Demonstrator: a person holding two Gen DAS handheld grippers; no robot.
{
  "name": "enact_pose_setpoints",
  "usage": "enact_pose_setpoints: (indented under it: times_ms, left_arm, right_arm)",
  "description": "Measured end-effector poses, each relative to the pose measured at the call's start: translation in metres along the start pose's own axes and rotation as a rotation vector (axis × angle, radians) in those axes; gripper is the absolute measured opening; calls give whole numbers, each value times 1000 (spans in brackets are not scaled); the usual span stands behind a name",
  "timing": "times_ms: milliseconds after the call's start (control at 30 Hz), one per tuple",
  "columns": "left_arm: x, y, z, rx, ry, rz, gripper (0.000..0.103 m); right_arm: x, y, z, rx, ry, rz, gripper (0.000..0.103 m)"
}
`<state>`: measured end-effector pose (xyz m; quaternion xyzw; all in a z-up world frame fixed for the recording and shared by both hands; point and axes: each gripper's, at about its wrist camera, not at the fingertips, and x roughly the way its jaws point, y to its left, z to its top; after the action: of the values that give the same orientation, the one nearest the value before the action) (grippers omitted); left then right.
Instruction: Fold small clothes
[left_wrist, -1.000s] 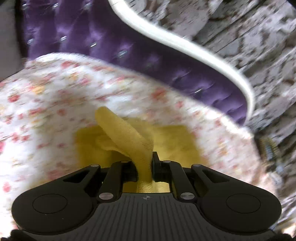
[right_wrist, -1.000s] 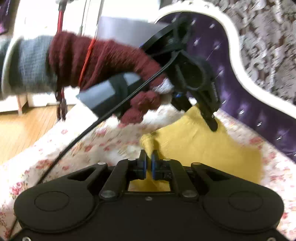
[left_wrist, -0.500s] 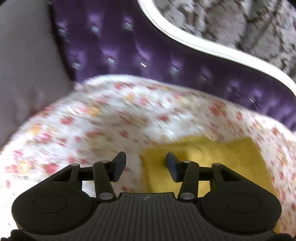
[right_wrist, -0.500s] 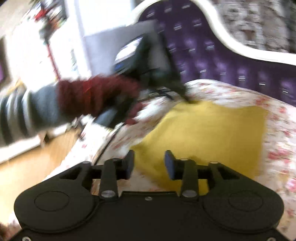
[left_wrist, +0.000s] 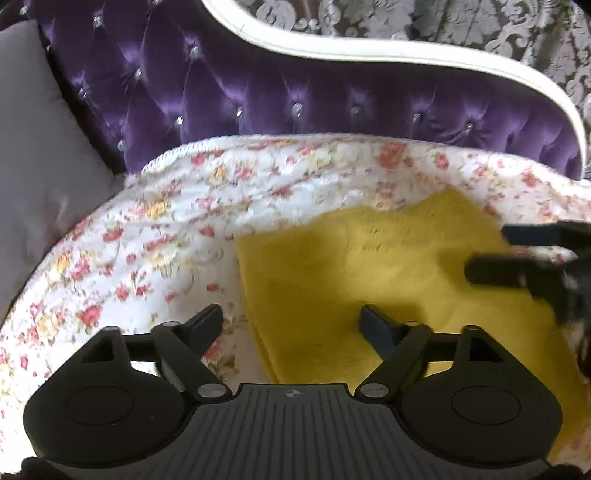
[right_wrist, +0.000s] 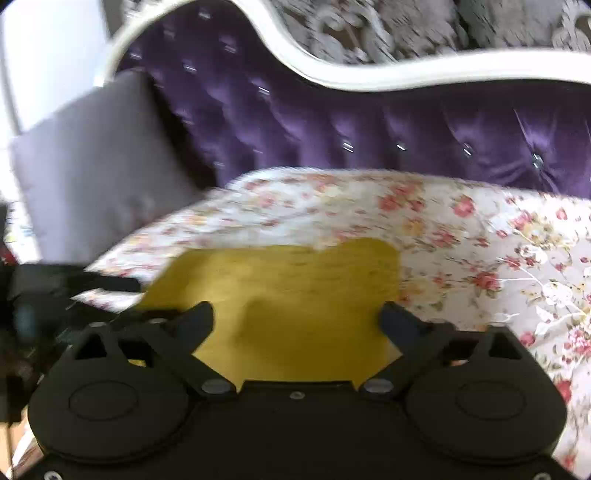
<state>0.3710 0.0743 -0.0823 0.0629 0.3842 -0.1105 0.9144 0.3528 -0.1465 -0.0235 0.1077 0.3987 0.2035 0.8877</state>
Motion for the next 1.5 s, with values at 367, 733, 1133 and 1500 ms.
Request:
enact_pose_setpoints:
  times_ms: [367, 733, 1133, 1500]
  left_arm:
    - [14, 28, 3, -144, 45, -7, 103]
    - [-46, 23, -49, -296, 75, -227, 102]
    - [-33, -2, -49, -329, 59, -316, 102]
    - [-23, -9, -38, -422, 55, -333, 54]
  right_arm:
    - [19, -53, 16, 155, 36, -169, 101]
    - [-41, -49, -12, 235, -27, 197, 102]
    - [-10, -42, -25, 282, 16, 359, 103]
    - [7, -44, -13, 255, 80, 324, 45]
